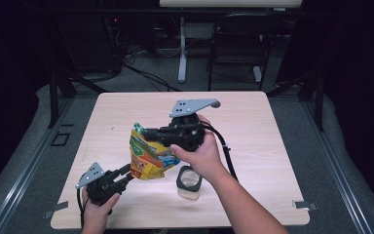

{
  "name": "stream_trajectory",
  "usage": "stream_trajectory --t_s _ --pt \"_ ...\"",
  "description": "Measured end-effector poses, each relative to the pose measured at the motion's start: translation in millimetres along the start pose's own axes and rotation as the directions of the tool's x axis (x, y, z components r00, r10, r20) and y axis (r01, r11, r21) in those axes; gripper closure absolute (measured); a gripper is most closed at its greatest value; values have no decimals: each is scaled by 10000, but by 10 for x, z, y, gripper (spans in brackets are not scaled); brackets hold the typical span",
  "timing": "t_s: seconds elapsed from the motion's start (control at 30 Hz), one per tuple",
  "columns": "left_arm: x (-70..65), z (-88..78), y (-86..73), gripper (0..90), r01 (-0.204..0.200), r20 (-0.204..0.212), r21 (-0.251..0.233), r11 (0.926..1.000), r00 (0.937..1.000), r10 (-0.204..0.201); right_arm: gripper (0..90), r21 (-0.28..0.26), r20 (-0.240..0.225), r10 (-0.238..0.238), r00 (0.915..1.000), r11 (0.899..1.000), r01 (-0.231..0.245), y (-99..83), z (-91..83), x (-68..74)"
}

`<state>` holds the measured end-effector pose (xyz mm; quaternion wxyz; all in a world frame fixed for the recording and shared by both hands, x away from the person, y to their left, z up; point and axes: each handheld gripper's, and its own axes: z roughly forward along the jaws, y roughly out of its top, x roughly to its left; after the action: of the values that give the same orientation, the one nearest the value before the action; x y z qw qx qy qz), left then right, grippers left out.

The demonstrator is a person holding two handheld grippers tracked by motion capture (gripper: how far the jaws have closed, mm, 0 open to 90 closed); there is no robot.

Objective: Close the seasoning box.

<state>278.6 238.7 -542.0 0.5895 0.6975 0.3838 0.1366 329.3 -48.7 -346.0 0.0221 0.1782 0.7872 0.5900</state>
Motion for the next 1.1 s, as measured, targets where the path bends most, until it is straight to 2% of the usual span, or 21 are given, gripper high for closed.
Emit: stream_trajectory --t_s 0.13,0.2,0.4,0.53,0.77,0.83,0.87,0.9,0.93,1.1 --pt "18 -9 -1 676 217 206 -120 9997 9996 -214 900 -222 -146 254 9996 9994 -257 -37 -24 -56" --pt "27 -12 -1 684 236 348 -14 9997 9991 -236 900 -231 -156 238 9996 9994 -241 -42 -22 -56" --pt "47 -25 -6 717 244 348 49 9997 9991 -246 900 -79 -21 78 10000 9999 -78 -48 2 -35" --pt "68 -38 -18 731 416 459 46 9991 9981 -418 900 -3 27 69 10000 10000 -69 -54 12 -45" --pt "92 -93 -34 735 517 289 -16 9987 9982 -516 900 177 1 31 10000 9998 -31 -75 30 -77" --pt "95 -109 -39 735 531 84 -61 9986 9986 -531 900 238 -47 2 10000 9997 0 -79 44 -81" --pt "106 -119 -40 735 512 168 4 9987 9985 -512 900 317 -24 -78 10000 9995 79 -78 48 -77" --pt "106 -122 -44 735 516 30 -38 9987 9987 -516 900 383 -51 -136 9999 9992 138 -77 55 -74" --pt "116 -131 -44 735 528 120 33 9986 9985 -528 900 440 -48 -190 9998 9988 191 -76 61 -68" --pt "117 -146 -45 739 523 32 13 9986 9986 -523 900 695 29 -399 9992 9968 396 -71 67 -56"
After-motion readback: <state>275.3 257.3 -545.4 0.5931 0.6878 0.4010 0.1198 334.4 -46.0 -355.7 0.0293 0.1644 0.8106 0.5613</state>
